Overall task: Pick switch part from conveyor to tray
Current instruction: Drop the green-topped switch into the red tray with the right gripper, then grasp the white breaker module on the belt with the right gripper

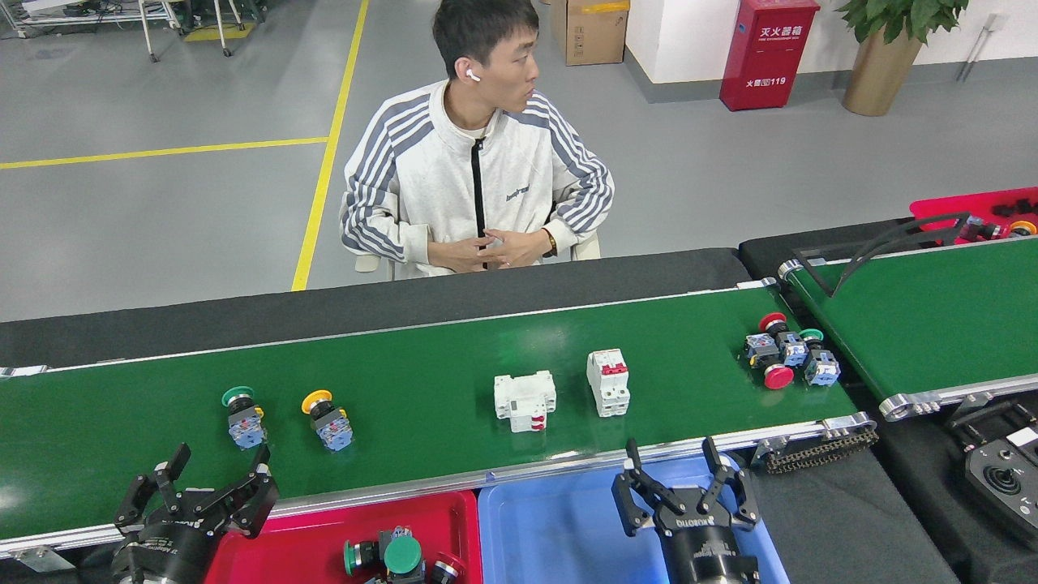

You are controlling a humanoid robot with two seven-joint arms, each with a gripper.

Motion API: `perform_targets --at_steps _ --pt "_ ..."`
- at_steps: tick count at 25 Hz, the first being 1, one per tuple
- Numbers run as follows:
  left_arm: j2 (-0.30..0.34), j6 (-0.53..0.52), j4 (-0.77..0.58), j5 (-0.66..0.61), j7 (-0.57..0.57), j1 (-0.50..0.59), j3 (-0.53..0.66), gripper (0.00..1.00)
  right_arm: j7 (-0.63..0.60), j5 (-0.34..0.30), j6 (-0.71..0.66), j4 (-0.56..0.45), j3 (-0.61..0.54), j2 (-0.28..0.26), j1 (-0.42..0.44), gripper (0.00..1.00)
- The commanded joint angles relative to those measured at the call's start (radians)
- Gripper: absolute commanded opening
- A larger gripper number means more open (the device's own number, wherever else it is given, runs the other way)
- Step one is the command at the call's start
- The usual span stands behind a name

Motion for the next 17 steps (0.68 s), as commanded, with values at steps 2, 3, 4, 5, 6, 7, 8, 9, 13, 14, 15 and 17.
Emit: perform_targets --at_steps 2,3,4,5,6,7,8,9,13,14,15,17 --pt "0.012 0.006 0.091 0.003 -0.001 -0.086 0.002 1.0 0.04 0.008 0.016 -0.007 0.019 0.007 -0.05 1.0" --pt "0.013 0.004 0.131 0.003 -0.001 -0.12 0.001 1.0 0.074 0.014 0.016 -0.004 0.043 0.007 -0.066 1.0" --pt "0.018 0.004 0.17 0.003 -0.001 -0.152 0.001 1.0 0.105 0.024 0.016 0.008 0.071 0.008 -0.084 1.0" --pt "0.029 0.004 0.207 0.003 -0.001 -0.181 0.001 1.0 0.126 0.03 0.016 0.025 0.091 0.013 -0.108 1.0" --pt "0.041 0.004 0.242 0.003 -0.001 -0.204 0.001 1.0 0.139 0.031 0.017 0.045 0.103 0.024 -0.133 1.0" --pt "0.055 0.006 0.285 0.001 -0.001 -0.23 0.001 1.0 0.146 0.033 0.017 0.076 0.105 0.044 -0.159 1.0" --pt "0.066 0.006 0.325 0.001 -0.001 -0.255 0.001 1.0 0.154 0.034 0.017 0.114 0.105 0.071 -0.188 1.0" --pt "0.07 0.006 0.35 0.001 -0.001 -0.273 0.001 1.0 0.165 0.034 0.016 0.143 0.106 0.088 -0.214 1.0" --pt "0.075 0.007 0.448 0.001 -0.001 -0.338 -0.001 0.98 0.204 0.03 0.013 0.289 0.132 0.151 -0.337 1.0" --pt "0.075 0.007 0.471 0.001 -0.001 -0.353 -0.001 0.95 0.209 0.024 0.014 0.329 0.138 0.165 -0.36 1.0" --pt "0.075 0.009 0.496 0.001 -0.001 -0.368 -0.001 0.86 0.211 0.02 0.013 0.365 0.149 0.168 -0.385 1.0" --pt "0.073 0.017 0.534 0.001 -0.001 -0.391 -0.004 0.72 0.211 0.019 0.014 0.39 0.171 0.168 -0.398 0.8"
